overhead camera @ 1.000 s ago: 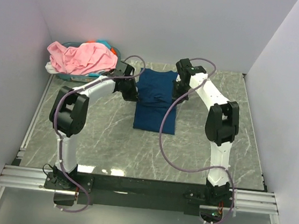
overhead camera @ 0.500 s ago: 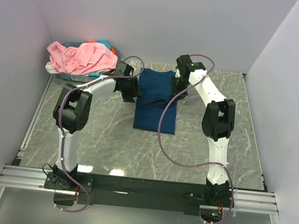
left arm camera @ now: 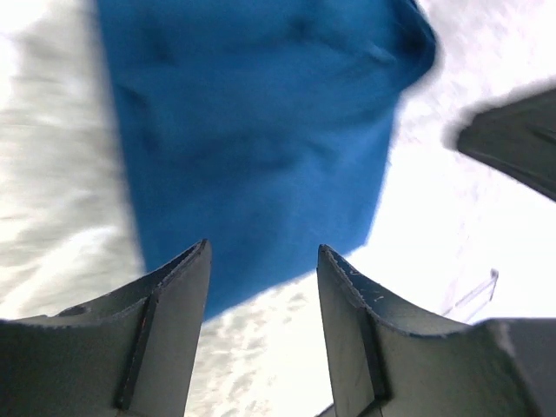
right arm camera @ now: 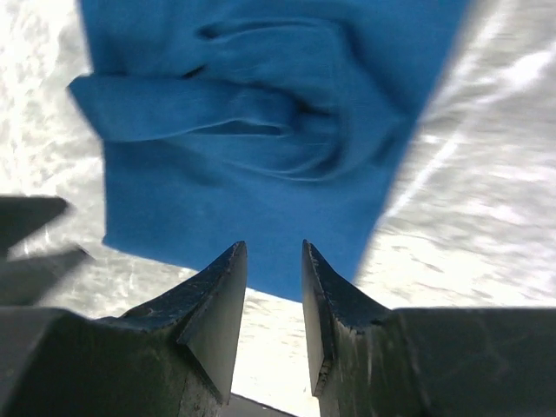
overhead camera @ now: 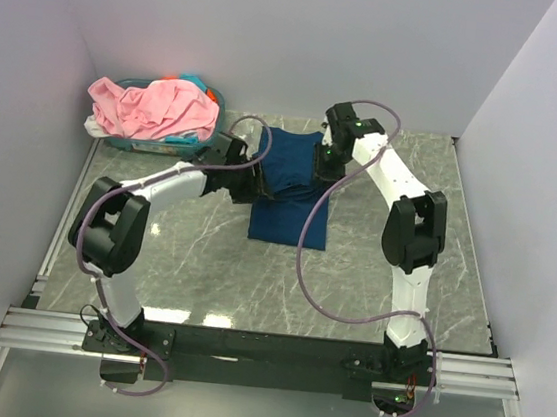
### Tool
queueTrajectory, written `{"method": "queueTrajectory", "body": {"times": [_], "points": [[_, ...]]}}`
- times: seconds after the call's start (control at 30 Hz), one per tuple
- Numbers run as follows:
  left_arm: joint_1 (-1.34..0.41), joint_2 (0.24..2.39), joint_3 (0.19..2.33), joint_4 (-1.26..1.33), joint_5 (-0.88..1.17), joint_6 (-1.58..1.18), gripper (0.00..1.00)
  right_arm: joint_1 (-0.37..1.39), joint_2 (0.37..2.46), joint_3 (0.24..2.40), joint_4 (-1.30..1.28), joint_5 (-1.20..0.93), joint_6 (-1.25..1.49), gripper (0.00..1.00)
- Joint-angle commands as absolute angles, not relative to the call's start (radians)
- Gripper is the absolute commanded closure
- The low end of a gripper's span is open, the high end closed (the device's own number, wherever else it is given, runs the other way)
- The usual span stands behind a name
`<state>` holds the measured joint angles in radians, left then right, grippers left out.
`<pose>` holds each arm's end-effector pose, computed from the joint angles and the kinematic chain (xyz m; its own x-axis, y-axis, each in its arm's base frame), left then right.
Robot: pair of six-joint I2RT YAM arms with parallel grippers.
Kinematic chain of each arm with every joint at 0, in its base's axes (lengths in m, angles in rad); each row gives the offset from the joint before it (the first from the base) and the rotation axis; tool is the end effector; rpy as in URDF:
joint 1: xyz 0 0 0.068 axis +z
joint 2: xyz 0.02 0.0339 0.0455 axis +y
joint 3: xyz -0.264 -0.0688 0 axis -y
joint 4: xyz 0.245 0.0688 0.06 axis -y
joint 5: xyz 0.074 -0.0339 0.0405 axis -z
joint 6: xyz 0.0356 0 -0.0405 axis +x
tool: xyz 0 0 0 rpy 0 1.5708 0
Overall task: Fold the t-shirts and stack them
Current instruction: Fold the tshirt
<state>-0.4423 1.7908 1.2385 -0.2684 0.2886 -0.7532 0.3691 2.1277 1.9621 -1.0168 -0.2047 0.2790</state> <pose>0.3494 -0.1767 0.2146 -0.8829 -0.3073 -0.3549 -0.0250 0.7856 -0.6182 0.4192 0.1699 0.2557 -0.9469 -0.0772 -0.3122 -0.1709 0.9431 0.2852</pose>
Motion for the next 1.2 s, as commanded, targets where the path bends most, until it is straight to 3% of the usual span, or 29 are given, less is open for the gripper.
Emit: {"method": "queueTrajectory", "body": {"times": [0.0,0.37,0.87,1.17], "points": [[-0.485,1.747,1.198,-0.137,0.368,-0.765,0.43,0.428,2.106,1.921,-0.979,-0.252,0.296,0.62],[-0.572,1.781,1.017,0.035,0.410,-0.756,0.44,0.448,2.163,1.862,-0.910,-0.285,0.348,0.62],[-0.614,1.776,0.934,0.003,0.362,-0.710,0.44,0.448,2.305,1.982,-0.894,-0.252,0.414,0.62],[-0.627,1.773,0.942,-0.057,0.333,-0.703,0.44,0.416,2.387,2.160,-0.873,-0.161,0.505,0.62]]}}
